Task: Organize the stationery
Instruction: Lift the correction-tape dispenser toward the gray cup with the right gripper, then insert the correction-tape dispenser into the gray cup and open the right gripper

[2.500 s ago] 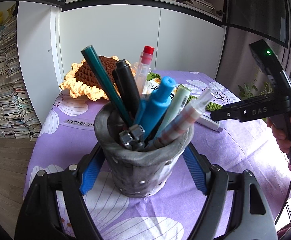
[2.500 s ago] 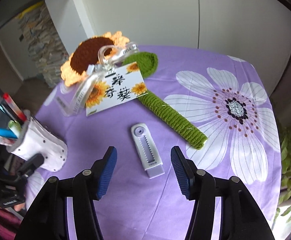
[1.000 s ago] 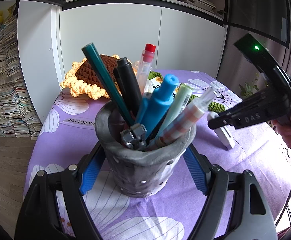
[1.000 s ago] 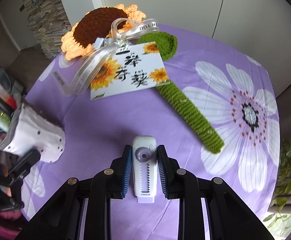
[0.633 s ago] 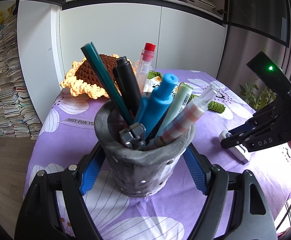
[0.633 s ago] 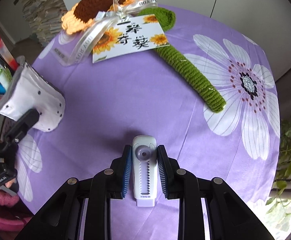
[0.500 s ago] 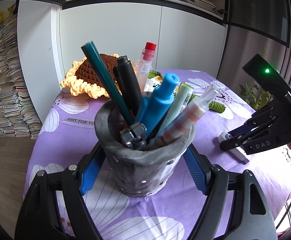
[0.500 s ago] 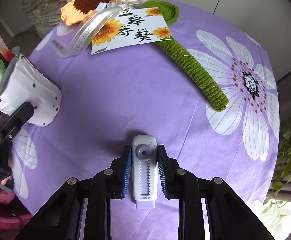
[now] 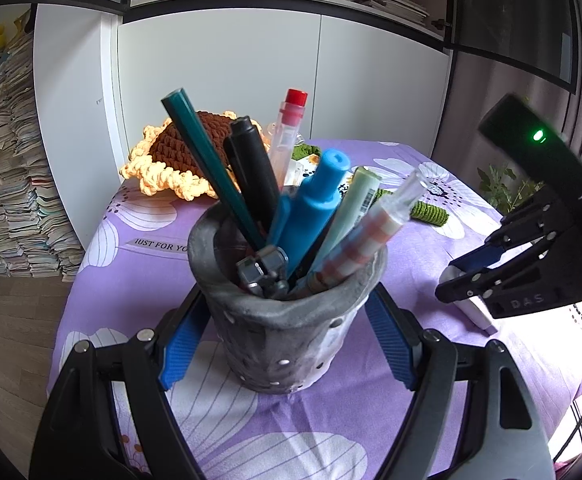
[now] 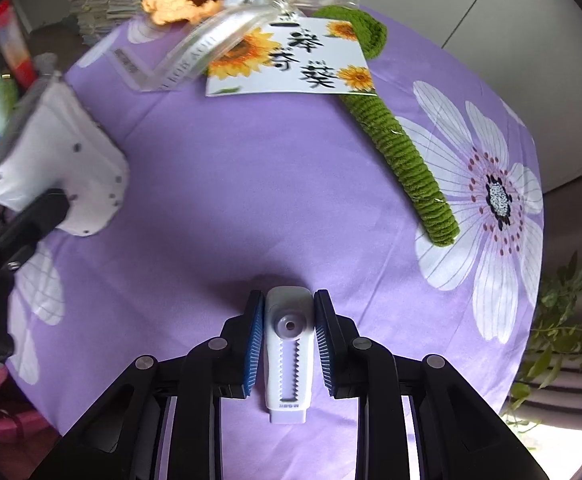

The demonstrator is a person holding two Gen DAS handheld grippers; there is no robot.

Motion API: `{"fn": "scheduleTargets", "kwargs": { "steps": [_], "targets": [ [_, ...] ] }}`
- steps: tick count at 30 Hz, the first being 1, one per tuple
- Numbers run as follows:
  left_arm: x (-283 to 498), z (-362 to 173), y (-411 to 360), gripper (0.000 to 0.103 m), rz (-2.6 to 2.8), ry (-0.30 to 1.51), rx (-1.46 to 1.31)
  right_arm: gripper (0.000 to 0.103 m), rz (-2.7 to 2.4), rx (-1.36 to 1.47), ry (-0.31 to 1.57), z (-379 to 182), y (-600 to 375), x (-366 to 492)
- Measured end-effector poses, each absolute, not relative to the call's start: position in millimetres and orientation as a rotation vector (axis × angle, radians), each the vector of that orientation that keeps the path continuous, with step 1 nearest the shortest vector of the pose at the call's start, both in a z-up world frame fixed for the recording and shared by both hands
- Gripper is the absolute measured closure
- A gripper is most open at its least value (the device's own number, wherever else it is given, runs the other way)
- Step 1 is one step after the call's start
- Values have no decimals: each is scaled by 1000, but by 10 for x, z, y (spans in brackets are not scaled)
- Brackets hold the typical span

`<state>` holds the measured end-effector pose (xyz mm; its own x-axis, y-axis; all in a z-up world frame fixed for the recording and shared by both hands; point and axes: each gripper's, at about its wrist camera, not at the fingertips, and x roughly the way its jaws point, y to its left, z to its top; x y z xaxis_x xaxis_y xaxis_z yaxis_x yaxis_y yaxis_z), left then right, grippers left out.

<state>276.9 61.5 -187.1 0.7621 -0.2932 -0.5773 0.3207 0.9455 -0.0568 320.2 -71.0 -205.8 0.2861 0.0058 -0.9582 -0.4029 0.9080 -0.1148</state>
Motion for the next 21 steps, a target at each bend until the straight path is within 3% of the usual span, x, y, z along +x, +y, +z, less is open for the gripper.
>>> {"fn": "scheduleTargets", "kwargs": {
  "steps": [16,21],
  "targets": [
    [2760,-1873,621,25,-334,615,48,77,382,-211,1022,-1404,-679,2725],
    [2752,-1873,625,25,-335,608,49,77,440,-9,852,-1008,-803,2700]
  ]
}}
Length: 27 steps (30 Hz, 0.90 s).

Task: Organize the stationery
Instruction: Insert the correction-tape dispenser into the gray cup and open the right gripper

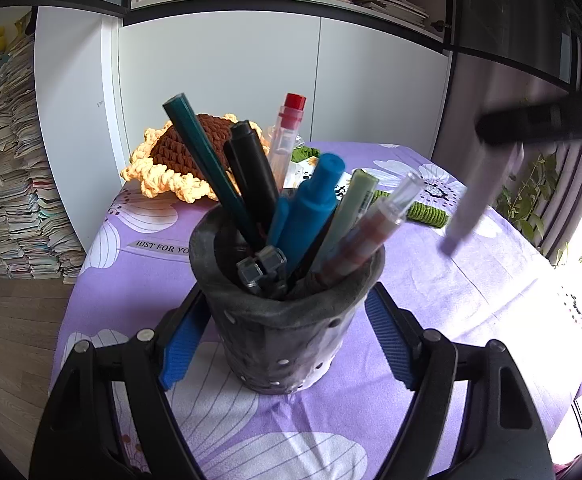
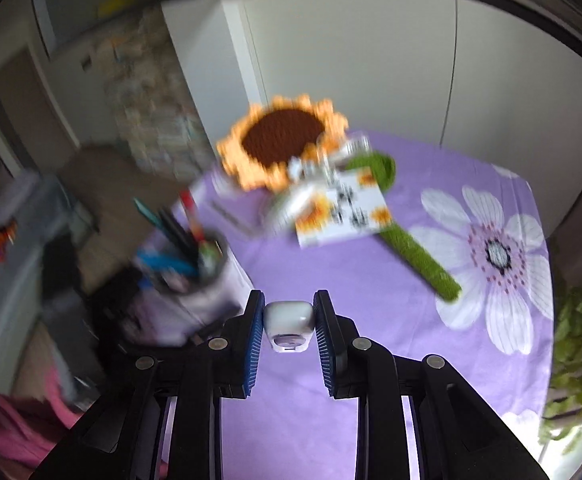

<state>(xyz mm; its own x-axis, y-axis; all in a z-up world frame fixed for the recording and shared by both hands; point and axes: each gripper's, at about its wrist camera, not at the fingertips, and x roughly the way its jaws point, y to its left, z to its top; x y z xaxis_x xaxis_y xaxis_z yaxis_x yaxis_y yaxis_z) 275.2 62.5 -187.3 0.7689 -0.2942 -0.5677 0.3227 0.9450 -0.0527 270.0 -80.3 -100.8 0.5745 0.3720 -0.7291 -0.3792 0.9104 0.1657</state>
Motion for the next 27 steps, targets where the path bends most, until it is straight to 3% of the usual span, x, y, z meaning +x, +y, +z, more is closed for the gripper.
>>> {"fn": "scheduleTargets", "kwargs": {
  "steps": [8,12,27],
  "targets": [
    [2753,-1873,646,27,-337,605,45,77,579,28,731,-656,-531,2759],
    [2750,-1872,665,33,-334,602,35,77,609,12,691,-555,-424,2796],
    [2731,-1873,654,33,-334,601,38,77,643,-27,720,-697,-320,2857]
  ]
}}
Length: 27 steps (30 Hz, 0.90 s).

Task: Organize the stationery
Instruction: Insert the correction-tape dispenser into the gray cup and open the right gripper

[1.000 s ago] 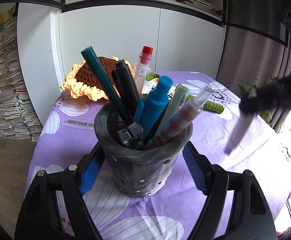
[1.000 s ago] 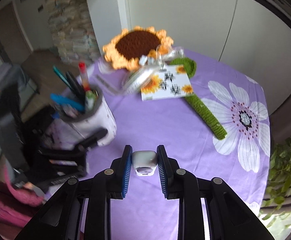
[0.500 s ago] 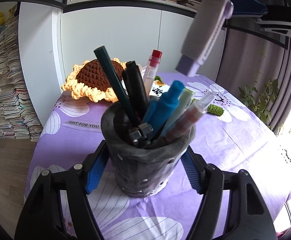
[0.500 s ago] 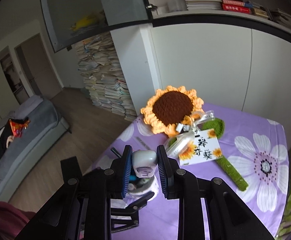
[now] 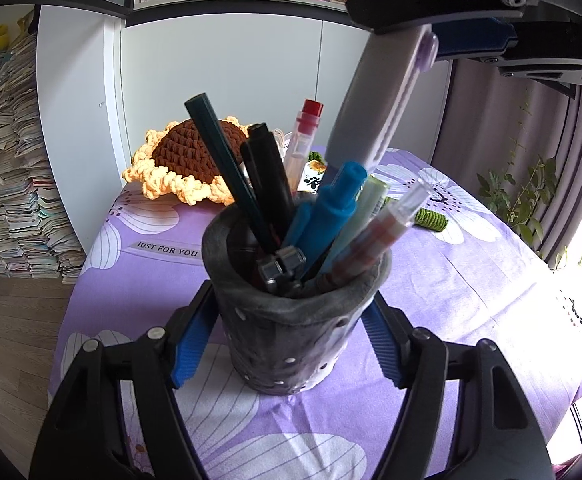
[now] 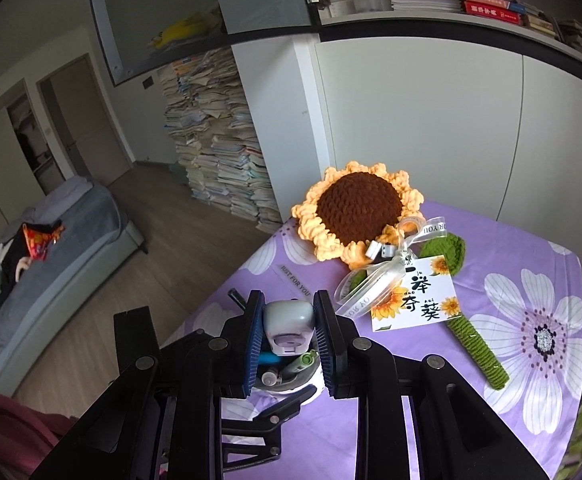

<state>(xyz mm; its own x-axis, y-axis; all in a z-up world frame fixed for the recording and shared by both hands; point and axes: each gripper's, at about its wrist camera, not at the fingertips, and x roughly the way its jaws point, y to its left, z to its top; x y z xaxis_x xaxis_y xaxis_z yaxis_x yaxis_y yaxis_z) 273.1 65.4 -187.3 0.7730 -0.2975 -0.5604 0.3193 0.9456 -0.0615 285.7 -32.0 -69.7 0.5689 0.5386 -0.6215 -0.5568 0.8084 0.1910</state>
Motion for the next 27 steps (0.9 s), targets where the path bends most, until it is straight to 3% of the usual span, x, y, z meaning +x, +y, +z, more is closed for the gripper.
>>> {"fn": "scheduleTargets", "kwargs": {
  "steps": [27],
  "targets": [
    [2743,-1875,639,33,-336,602,32,77,650,-110,835,-1080,-65,3055]
  ]
}}
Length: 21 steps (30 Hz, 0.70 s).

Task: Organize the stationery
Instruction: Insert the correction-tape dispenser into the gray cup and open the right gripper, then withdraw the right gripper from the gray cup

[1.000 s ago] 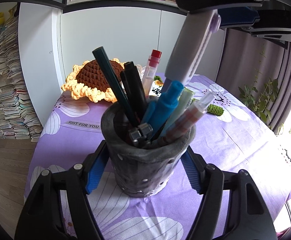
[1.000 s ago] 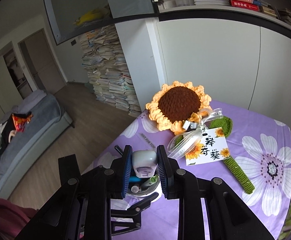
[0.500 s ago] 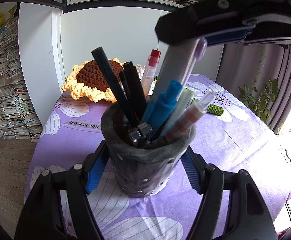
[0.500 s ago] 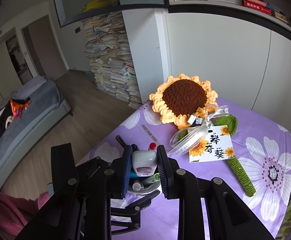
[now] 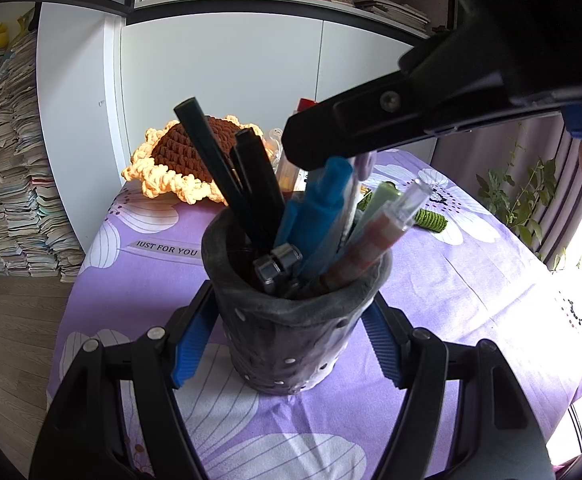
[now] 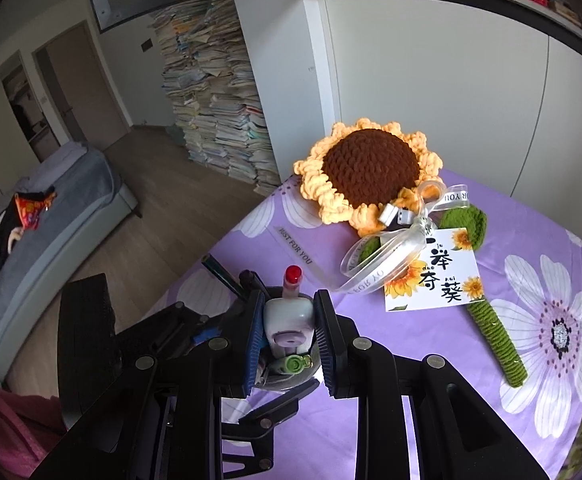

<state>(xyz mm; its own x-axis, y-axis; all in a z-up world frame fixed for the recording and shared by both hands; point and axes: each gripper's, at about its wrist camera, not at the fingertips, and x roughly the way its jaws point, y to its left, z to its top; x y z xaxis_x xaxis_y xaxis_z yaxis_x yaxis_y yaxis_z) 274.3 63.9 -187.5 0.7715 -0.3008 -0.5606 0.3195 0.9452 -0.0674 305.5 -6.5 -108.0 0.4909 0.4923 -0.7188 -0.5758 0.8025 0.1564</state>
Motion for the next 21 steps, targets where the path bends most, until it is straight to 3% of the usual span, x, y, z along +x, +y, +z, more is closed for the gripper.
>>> {"fn": "scheduleTargets", "kwargs": {
  "steps": [9,13,21],
  "targets": [
    [2744,-1876,636,33,-336,602,34,74,702,89,832,-1034,-389,3050],
    [2743,-1877,632,33,-335,603,34,58,658,165,758,-1052,-692,2895],
    [2743,-1878,629,33,-335,603,33,58,529,290,779,-1376,-1174,2778]
  ]
}}
